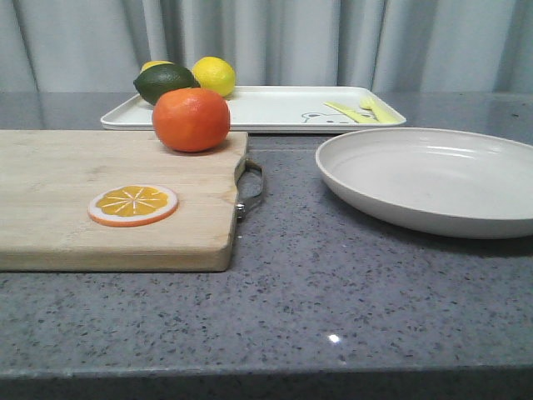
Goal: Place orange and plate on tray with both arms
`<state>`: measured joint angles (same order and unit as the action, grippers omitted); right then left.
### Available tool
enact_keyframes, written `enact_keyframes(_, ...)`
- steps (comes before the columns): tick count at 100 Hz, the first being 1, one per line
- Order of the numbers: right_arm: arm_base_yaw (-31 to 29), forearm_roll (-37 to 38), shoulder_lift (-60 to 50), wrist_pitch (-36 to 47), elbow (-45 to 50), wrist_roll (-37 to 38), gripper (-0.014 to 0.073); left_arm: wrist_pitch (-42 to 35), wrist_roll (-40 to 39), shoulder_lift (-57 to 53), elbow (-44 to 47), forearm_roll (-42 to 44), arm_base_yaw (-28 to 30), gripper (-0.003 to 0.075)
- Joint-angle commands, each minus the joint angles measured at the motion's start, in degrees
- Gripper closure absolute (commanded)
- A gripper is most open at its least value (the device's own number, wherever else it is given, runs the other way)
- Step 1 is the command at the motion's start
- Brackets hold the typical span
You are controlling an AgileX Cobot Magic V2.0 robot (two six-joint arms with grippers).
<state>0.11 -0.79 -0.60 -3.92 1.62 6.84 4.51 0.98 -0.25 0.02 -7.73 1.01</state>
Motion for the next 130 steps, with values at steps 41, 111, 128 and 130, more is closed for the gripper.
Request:
enact_keyframes(41, -0.33, 0.79, -1.17, 4.25, 0.0, 0.06, 0.065, -4.51, -0.14, -1.65, 1.31, -0.07, 0.04, 0.0739)
enact_keyframes(111, -0.33, 0.79, -1.17, 4.77, 0.0, 0.06, 0.065, -11.27, -0.14, -1.65, 1.31, 0.02, 0.04, 0.0739)
enact_keyframes(128, -0.33, 0.79, -1.17, 4.78, -0.07, 0.06, 0.065, -12.93, -0.14, -1.65, 1.31, 0.02, 0.04, 0.0739)
enact_keyframes(130, -0.33, 0.79, -1.17, 4.78, -0.07, 0.06, 0.065, -13.23, -0.14, -1.65, 1.31, 0.02, 0.04, 0.0739)
